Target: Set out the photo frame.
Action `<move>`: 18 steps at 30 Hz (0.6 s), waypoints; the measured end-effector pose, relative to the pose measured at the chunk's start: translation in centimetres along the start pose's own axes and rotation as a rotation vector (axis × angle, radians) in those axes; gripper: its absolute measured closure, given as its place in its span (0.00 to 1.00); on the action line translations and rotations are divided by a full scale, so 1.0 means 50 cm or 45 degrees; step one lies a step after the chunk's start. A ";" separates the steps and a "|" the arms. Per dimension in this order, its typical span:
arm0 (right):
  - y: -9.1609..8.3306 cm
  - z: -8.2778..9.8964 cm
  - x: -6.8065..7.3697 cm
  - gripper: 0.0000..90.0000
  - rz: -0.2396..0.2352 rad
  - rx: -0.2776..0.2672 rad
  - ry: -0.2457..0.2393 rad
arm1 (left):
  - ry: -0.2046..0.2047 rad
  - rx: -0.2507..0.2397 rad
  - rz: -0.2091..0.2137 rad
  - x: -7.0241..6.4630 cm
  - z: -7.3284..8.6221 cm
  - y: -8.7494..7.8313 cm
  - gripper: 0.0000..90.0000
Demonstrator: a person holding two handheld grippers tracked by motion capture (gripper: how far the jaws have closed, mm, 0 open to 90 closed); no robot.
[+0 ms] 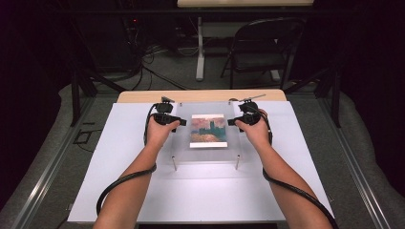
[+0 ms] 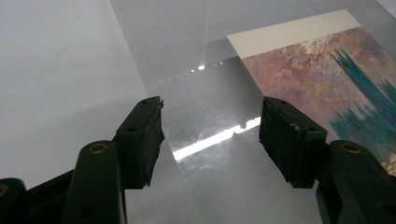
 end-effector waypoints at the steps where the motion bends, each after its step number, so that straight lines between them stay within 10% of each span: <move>1: 0.002 -0.001 -0.001 0.46 -0.002 -0.003 0.003 | 0.001 -0.001 -0.007 0.001 0.000 0.003 0.43; 18: 0.033 -0.012 -0.013 0.44 -0.051 0.019 0.084 | -0.048 0.008 0.013 0.014 -0.009 0.025 0.38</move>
Point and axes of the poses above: each handheld gripper's, and its own axes: y roughly forward along the jaws, z roughly out of its underside, x roughly to its left, the point moved 4 cm from there along y, roughly forward along the jaws, and after that the axes turned 5 degrees about -x, right-handed, at the moved point
